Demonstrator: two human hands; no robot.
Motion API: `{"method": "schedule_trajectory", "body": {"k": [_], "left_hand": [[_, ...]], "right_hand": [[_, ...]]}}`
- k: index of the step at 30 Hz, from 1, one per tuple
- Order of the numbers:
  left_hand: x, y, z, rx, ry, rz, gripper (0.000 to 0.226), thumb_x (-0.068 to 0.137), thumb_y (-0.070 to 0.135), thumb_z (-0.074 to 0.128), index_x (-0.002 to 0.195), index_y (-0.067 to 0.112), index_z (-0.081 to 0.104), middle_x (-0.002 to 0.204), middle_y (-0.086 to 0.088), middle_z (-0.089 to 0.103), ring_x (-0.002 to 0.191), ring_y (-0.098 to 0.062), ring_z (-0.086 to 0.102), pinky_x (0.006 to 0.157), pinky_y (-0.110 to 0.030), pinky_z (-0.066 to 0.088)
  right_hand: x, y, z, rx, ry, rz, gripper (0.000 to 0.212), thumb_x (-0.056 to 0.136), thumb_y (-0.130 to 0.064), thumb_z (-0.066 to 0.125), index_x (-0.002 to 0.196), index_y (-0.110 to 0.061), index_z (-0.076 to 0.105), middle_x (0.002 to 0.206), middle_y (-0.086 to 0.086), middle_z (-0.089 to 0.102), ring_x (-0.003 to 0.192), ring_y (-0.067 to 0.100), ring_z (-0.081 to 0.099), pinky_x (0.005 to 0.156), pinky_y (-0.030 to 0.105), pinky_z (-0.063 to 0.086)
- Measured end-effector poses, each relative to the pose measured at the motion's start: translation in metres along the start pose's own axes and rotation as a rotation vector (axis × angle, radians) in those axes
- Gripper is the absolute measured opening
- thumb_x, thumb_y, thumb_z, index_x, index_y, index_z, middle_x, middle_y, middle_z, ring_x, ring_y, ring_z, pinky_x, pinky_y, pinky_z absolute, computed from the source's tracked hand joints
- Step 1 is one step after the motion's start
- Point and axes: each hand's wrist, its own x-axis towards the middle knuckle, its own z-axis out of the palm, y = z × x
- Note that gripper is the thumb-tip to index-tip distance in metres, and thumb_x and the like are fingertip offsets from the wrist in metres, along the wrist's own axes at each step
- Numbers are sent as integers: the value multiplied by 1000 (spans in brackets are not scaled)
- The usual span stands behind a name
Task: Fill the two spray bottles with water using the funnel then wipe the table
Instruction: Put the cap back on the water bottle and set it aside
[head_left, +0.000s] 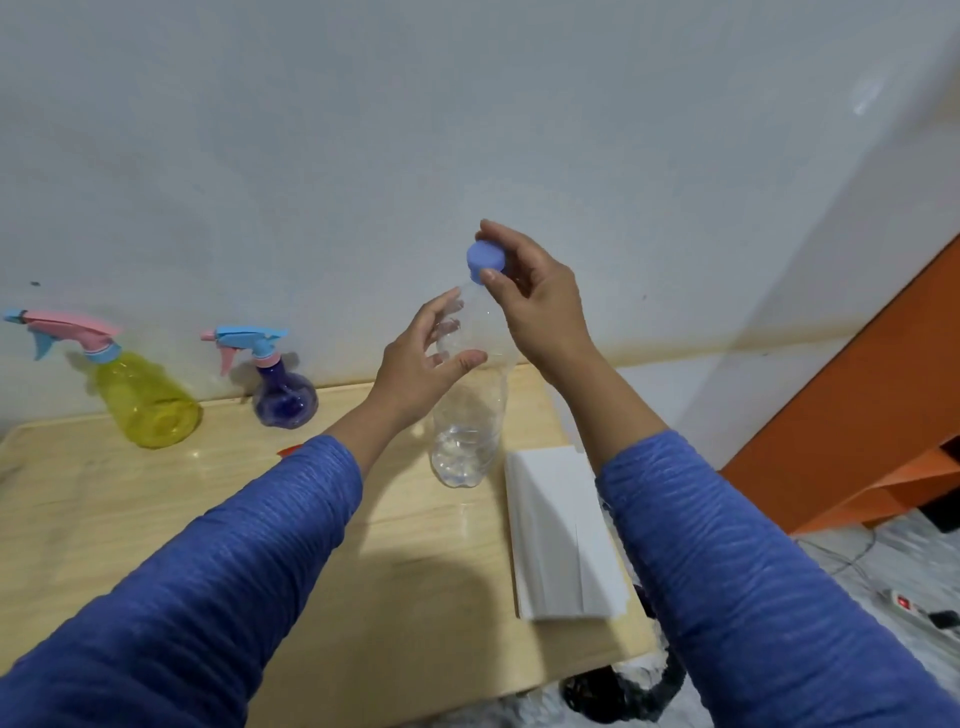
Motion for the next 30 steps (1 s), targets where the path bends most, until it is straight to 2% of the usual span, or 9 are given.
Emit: {"method": "schedule_trajectory", "body": {"k": [4,8,12,15,20,22,25,27,30], "left_hand": [[0,0,-2,-7,-4,-7,72,76,31,75,136,37,37,132,19,48,124,-1,47,101,-40,46],[-4,-1,-4,-31,0,-12,72,76,28,75,136,37,36,132,18,47,124,0,47,102,-40,45],[-8,-2,-6,-39,2,-14,70,77,26,74,135,37,36,134,17,47,125,1,46,103,-38,45],[-10,0,-7,-41,7,-15,70,78,24,74,137,32,37,133,17,46,124,1,46,104,-35,43],[-10,-2,-8,-57,3,-19,69,77,26,74,134,37,37,134,17,46,126,0,45,104,-38,43],[-10,-2,-7,-58,3,-21,69,76,28,75,133,40,37,134,18,46,126,-1,45,104,-40,43],[-10,-1,-6,-43,-2,-17,70,77,26,75,135,36,38,134,18,47,127,-1,45,105,-40,43],[-10,-1,-5,-38,-5,-15,69,78,25,75,135,35,37,133,18,46,127,-1,45,105,-39,42],[-10,-1,-7,-52,5,-20,69,78,25,74,134,39,37,134,18,46,127,-1,44,106,-39,42]], "right_hand": [[8,-3,-9,34,-129,68,40,91,-1,53,129,-14,55,121,-2,62,111,6,57,102,24,44],[10,-3,-11,112,-179,104,37,90,-1,56,126,-13,58,114,-3,63,107,7,59,100,23,46],[7,-4,-2,176,-91,110,21,80,-2,70,97,-13,67,99,4,66,91,12,63,87,23,52],[8,-5,6,104,-35,75,25,72,-9,78,81,-21,58,104,14,61,89,13,60,81,23,52],[6,-7,3,158,-203,100,30,88,-11,61,118,-19,59,114,-3,59,99,3,57,90,18,48],[5,-7,4,128,-169,85,27,88,-8,60,113,-19,62,111,-2,63,99,7,60,92,24,50],[6,-6,12,60,-22,82,26,77,-15,75,99,-20,61,107,4,62,92,9,59,87,29,52],[6,-5,14,69,-17,113,37,75,-22,77,106,-24,57,107,5,57,96,11,57,89,27,51],[3,-2,11,129,-130,191,41,87,-24,65,126,-20,53,120,5,57,106,11,55,93,20,46]]}}
